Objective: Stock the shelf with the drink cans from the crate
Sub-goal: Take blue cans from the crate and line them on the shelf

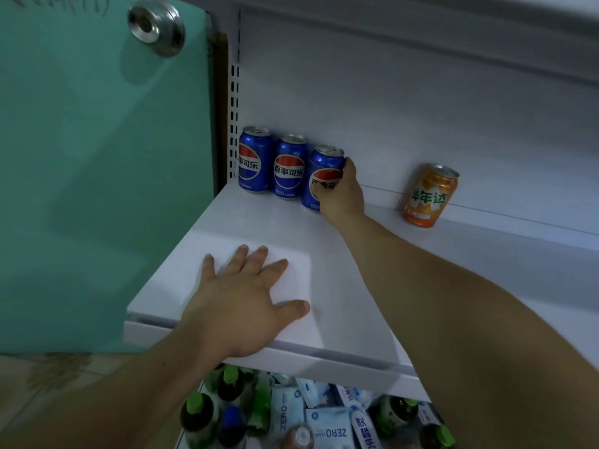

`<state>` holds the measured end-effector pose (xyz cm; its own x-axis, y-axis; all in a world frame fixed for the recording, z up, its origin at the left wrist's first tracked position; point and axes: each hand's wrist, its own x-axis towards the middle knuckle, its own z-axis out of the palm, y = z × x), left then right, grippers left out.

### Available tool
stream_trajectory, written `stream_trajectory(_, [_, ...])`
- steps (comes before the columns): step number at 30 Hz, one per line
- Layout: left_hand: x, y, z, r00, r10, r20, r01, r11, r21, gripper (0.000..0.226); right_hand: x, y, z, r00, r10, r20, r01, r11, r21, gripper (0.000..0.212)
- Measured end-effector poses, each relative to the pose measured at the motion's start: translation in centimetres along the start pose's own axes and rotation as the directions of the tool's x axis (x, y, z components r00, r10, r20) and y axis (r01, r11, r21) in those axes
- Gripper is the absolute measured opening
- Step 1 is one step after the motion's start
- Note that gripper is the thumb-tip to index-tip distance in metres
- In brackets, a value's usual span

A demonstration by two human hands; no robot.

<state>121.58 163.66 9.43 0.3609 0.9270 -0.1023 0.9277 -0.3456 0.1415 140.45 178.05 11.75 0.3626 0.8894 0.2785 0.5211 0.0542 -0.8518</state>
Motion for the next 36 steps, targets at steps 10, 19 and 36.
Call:
stream_trajectory(10, [0.4,-0.2,0.3,1.0,-0.009,0.008,0.009,0.999,-0.031,0.081,0.1,-0.4,0.0,0.988,0.136,0.075,-0.126,0.983,-0.13,0.062])
stream_trajectory(19, [0.3,-0.3,-1.4,0.995,-0.039,0.09,0.044,0.997,-0.056,0.082,-7.4,-2.9,-14.0,0.969,0.181,0.169,-0.04,0.787,-0.616,0.067])
stream_trajectory(36, [-14.4,36.8,7.0,0.558,0.772,0.304,-0.709,0.634,-0.308,0.076,-40.4,7.3,-45.4,0.762,0.519,-0.387,-0.631,0.465,-0.62,0.074])
